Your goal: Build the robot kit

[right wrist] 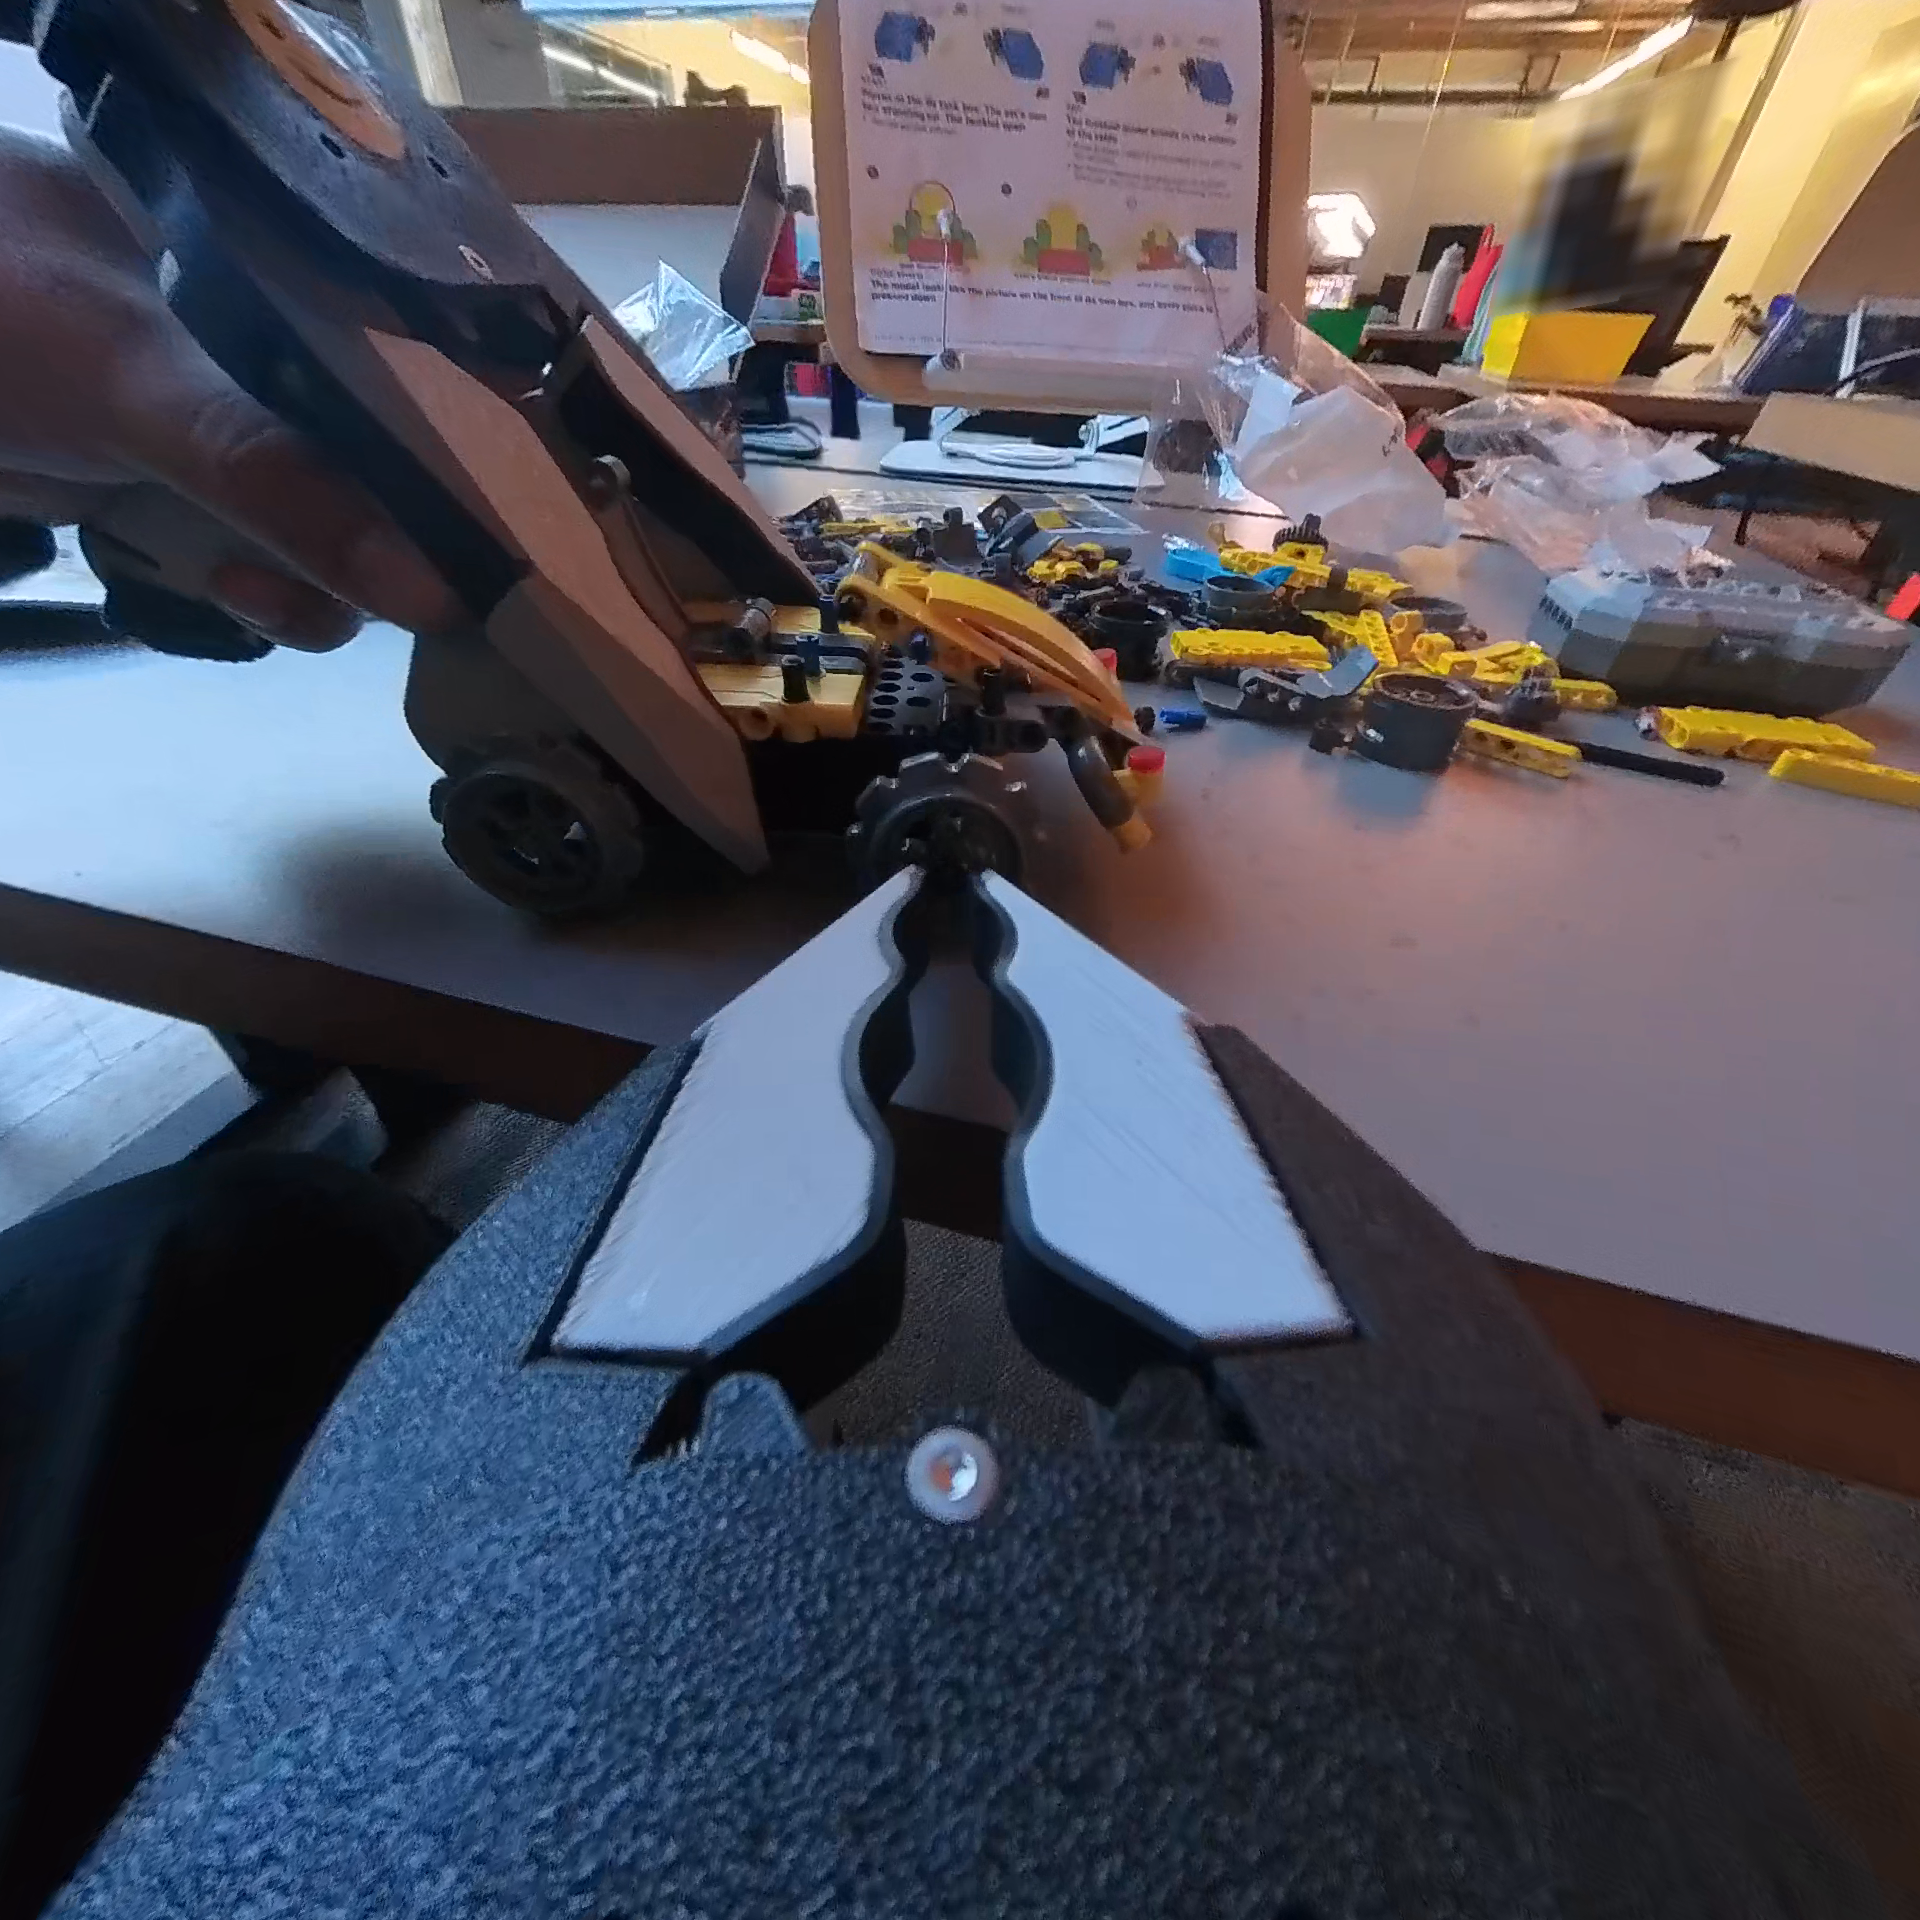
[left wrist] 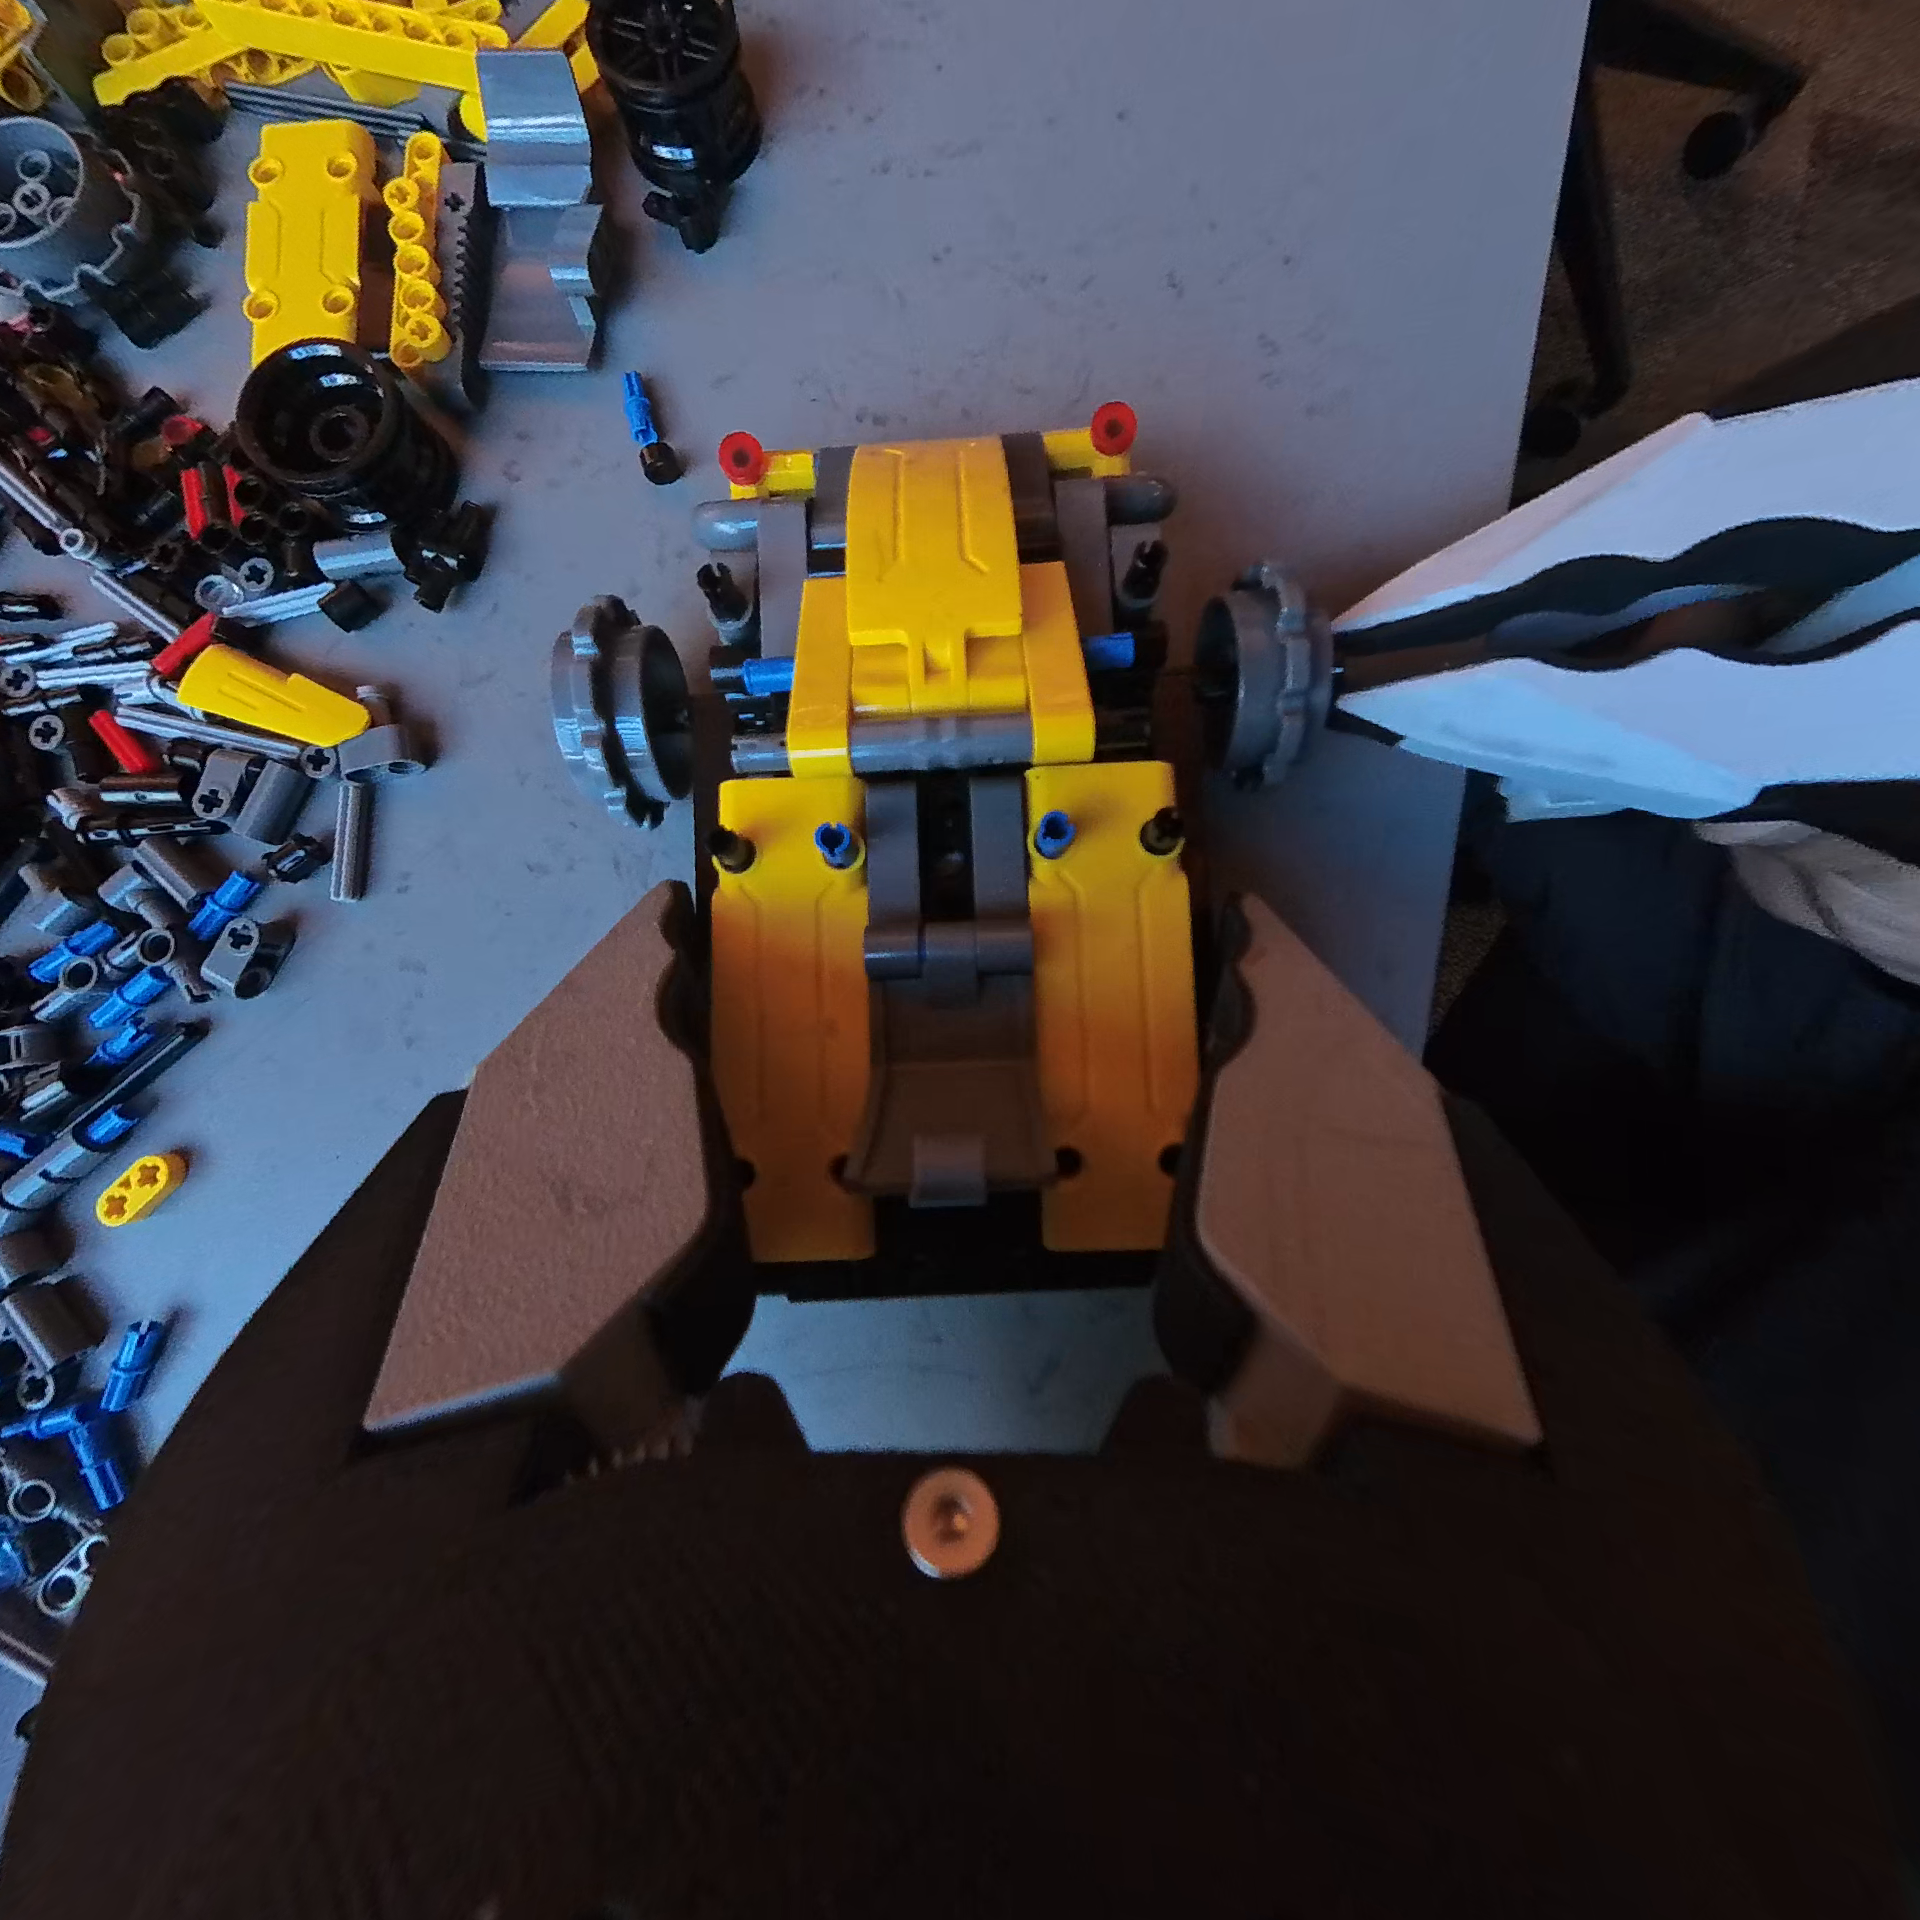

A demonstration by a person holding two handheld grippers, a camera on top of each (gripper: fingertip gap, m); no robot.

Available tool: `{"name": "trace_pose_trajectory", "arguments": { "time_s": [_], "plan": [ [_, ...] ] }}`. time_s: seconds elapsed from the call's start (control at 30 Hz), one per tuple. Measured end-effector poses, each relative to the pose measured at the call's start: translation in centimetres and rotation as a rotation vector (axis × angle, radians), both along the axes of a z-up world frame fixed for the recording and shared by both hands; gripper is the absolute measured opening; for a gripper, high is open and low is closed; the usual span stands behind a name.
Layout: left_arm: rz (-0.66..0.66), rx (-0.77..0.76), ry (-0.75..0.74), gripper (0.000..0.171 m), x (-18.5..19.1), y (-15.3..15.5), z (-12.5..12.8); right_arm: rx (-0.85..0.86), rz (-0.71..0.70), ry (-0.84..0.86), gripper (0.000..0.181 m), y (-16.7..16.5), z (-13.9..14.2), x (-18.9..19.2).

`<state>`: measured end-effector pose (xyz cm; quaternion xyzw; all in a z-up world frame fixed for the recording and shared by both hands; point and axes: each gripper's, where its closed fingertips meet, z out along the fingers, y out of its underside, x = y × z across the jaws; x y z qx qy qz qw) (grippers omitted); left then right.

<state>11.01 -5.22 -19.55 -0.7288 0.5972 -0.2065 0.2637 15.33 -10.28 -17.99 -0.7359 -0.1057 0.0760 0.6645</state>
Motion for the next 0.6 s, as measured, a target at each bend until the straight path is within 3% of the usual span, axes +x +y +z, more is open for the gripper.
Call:
{"name": "trace_pose_trajectory", "arguments": {
  "time_s": [0.6],
  "plan": [
    [0.024,0.007,0.005,0.094,-0.03,-0.07,-0.01,-0.050,-0.007,0.087,0.006,0.23,-0.02,-0.03]
  ]
}}
